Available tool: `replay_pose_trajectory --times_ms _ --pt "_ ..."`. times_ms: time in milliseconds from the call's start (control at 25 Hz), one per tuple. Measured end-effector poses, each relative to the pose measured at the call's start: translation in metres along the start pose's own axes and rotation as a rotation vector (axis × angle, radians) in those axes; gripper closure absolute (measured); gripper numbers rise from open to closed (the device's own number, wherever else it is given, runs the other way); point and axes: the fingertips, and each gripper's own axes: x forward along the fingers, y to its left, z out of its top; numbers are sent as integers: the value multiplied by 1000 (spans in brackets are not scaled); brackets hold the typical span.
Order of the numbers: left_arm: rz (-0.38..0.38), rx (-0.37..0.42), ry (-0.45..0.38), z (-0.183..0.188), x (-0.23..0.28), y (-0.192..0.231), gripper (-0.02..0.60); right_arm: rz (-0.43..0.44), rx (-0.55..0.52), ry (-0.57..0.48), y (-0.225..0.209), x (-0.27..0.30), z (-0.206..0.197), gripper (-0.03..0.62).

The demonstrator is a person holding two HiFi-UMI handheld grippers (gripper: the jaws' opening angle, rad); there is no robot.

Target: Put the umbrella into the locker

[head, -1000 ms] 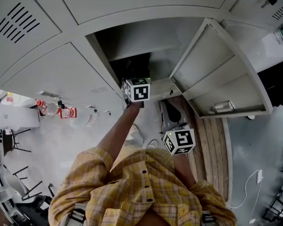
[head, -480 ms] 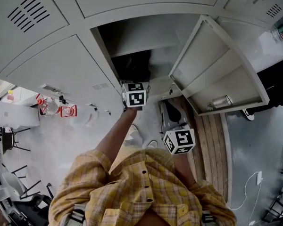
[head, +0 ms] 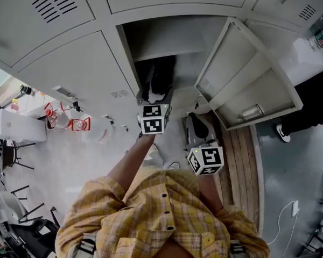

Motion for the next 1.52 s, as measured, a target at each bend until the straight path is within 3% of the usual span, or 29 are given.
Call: replay_pose_trajectory --times_ms 400,640,880,1520 --pt "1 12 -100 11 -63 -13 462 8 -15 -34 10 -12 13 595" --pt "33 44 -118 5 -92 -12 583 7 -18 -48 14 -19 17 595" --pt "-7 24 -146 0 -109 -18 584 14 -24 -52 19 -22 19 595" --pt "-25 11 -192 0 -138 -23 584 12 -36 -69 25 -25 21 597"
